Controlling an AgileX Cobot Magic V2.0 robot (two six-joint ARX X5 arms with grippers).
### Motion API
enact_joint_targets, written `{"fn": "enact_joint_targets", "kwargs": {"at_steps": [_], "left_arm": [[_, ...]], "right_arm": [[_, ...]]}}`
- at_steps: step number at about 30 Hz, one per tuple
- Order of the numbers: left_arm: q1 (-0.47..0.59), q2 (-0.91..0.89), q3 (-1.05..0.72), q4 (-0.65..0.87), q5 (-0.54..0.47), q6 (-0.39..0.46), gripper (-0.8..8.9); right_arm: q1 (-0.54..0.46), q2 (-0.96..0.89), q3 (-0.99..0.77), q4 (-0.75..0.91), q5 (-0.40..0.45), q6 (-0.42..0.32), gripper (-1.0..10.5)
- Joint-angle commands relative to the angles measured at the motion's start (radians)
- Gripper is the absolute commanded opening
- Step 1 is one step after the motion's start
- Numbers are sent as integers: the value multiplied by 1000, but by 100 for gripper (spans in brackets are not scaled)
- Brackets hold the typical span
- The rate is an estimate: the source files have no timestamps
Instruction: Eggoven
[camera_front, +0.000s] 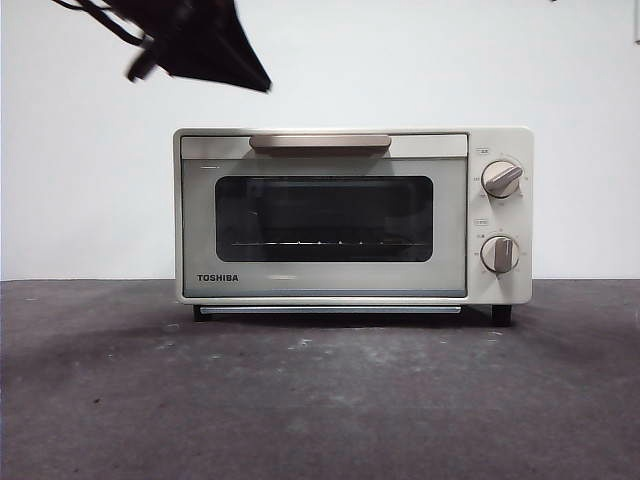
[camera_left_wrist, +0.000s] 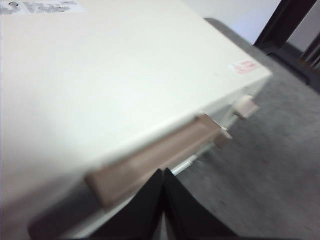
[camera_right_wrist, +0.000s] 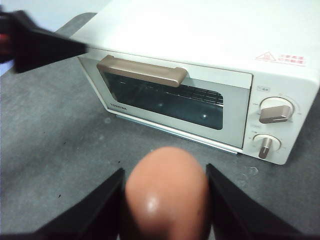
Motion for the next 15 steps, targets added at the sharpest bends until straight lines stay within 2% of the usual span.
{"fn": "enact_joint_targets", "kwargs": {"at_steps": [1,15], "left_arm": [[-20,69,65,6,-35,35,7],[-58,222,122,10,-134,86,7]], "right_arm": [[7,-19,19,-5,3,-16,3],[6,-77,19,-26,3,-20,3]]}}
